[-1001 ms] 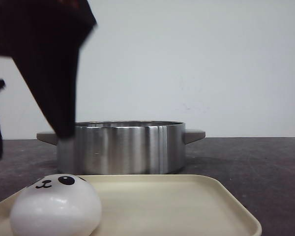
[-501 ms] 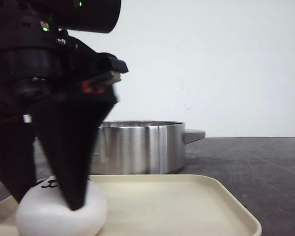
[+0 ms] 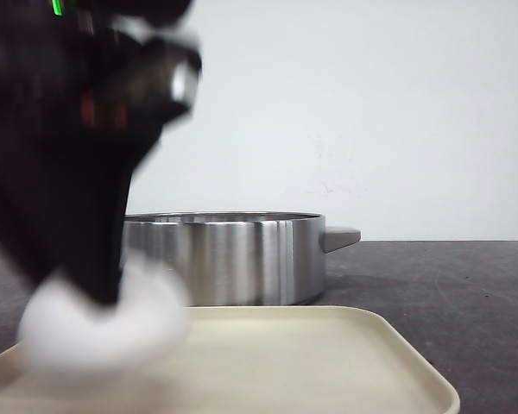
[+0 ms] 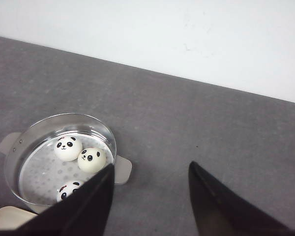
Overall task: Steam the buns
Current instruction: 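Carry the bun with the left gripper into the pot and release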
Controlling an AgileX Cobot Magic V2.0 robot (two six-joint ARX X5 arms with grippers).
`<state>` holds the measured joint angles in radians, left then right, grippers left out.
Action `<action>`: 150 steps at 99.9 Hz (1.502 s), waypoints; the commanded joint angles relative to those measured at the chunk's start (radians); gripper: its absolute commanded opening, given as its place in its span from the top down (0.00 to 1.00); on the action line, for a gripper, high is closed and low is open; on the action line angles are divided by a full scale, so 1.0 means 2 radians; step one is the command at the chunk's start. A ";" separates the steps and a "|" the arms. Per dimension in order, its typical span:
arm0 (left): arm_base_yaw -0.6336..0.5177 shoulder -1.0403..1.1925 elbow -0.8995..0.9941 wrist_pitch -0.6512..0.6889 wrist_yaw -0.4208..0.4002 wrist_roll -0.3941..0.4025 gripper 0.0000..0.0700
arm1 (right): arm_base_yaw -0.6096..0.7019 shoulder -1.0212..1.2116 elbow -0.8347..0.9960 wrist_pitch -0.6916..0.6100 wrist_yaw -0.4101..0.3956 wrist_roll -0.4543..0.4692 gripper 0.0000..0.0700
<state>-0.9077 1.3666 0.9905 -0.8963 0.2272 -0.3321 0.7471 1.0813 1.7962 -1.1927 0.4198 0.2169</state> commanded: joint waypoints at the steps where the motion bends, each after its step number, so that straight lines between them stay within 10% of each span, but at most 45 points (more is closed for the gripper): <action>1: -0.005 -0.023 0.037 -0.003 0.005 0.003 1.00 | 0.005 0.004 0.009 0.004 0.002 0.008 0.58; 32: 0.017 -0.043 0.220 -0.077 -0.115 0.070 1.00 | 0.005 0.004 0.009 0.006 0.002 0.010 0.58; 75: 0.145 0.134 0.307 -0.069 -0.114 0.142 1.00 | 0.005 0.004 0.009 0.015 0.002 0.023 0.58; 150: 0.189 0.284 0.316 -0.018 -0.114 0.121 0.95 | 0.005 0.004 0.009 -0.021 0.002 0.063 0.58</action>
<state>-0.5240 1.9026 1.5974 -0.9371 -0.0010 -0.0818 0.7471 1.0813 1.7962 -1.2358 0.4198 0.3202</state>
